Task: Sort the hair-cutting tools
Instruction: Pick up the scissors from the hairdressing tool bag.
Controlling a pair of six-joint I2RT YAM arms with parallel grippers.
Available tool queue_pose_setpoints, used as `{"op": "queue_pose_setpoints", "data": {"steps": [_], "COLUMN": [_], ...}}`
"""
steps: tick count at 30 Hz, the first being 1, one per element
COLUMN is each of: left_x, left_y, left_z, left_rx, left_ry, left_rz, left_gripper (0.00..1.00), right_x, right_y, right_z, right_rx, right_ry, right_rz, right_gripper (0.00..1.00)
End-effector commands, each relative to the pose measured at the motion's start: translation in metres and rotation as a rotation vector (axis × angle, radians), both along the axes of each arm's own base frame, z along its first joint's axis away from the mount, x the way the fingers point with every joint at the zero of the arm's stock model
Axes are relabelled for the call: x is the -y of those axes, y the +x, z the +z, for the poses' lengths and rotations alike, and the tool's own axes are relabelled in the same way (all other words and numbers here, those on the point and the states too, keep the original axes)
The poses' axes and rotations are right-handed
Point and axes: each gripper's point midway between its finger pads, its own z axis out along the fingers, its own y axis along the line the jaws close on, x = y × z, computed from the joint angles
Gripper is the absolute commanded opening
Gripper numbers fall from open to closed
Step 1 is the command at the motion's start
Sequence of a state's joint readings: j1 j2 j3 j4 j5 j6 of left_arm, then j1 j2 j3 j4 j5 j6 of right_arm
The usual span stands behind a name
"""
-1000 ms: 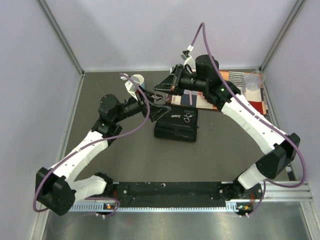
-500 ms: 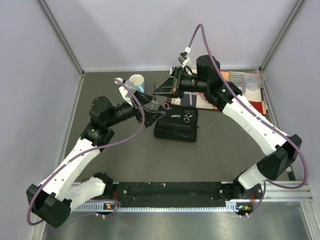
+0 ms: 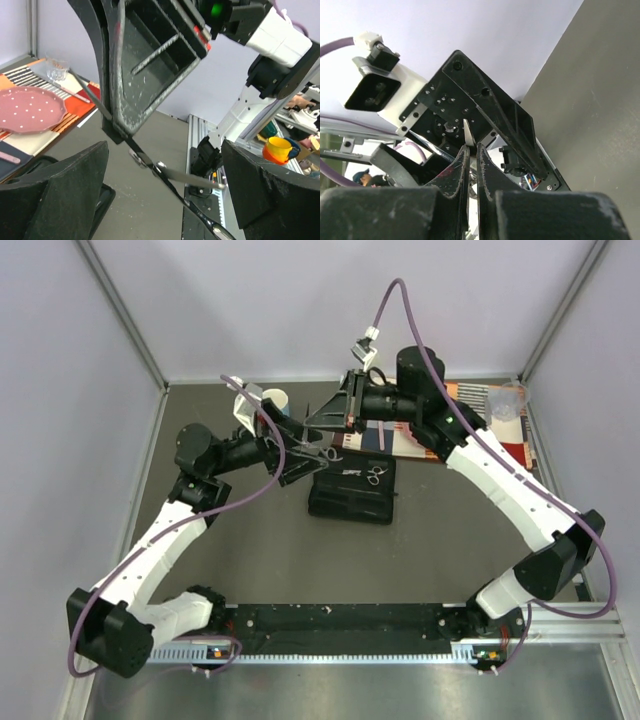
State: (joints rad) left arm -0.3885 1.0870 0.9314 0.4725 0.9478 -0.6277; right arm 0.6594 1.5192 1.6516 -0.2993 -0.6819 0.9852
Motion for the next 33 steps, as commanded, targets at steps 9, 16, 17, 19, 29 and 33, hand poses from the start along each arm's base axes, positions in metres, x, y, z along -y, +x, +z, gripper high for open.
{"op": "queue_pose_setpoints", "data": {"steps": [9, 16, 17, 19, 29, 33], "left_x": [-0.006, -0.010, -0.010, -0.011, -0.013, -0.012], "left_y": [0.031, 0.040, 0.041, 0.045, 0.077, 0.085], "left_z": [0.023, 0.013, 0.011, 0.010, -0.031, -0.039], "left_rx": [-0.012, -0.045, -0.054, -0.062, -0.201, -0.252], "left_ry": [-0.053, -0.002, 0.003, 0.008, 0.102, 0.111], "left_rz": [0.172, 0.231, 0.235, 0.253, 0.355, 0.373], "left_gripper": [0.45, 0.00, 0.00, 0.00, 0.00, 0.00], "right_x": [-0.003, 0.006, 0.010, 0.019, 0.062, 0.059], "right_y": [-0.002, 0.006, 0.006, 0.014, 0.030, 0.025], "right_z": [0.016, 0.021, 0.023, 0.022, -0.009, -0.034], "right_rx": [0.177, 0.247, 0.260, 0.300, 0.348, 0.402], "right_ry": [-0.015, -0.042, -0.044, -0.080, -0.239, -0.304], "right_rz": [-0.142, -0.210, -0.223, -0.281, -0.429, -0.345], "right_gripper": [0.00, 0.30, 0.34, 0.45, 0.53, 0.61]}}
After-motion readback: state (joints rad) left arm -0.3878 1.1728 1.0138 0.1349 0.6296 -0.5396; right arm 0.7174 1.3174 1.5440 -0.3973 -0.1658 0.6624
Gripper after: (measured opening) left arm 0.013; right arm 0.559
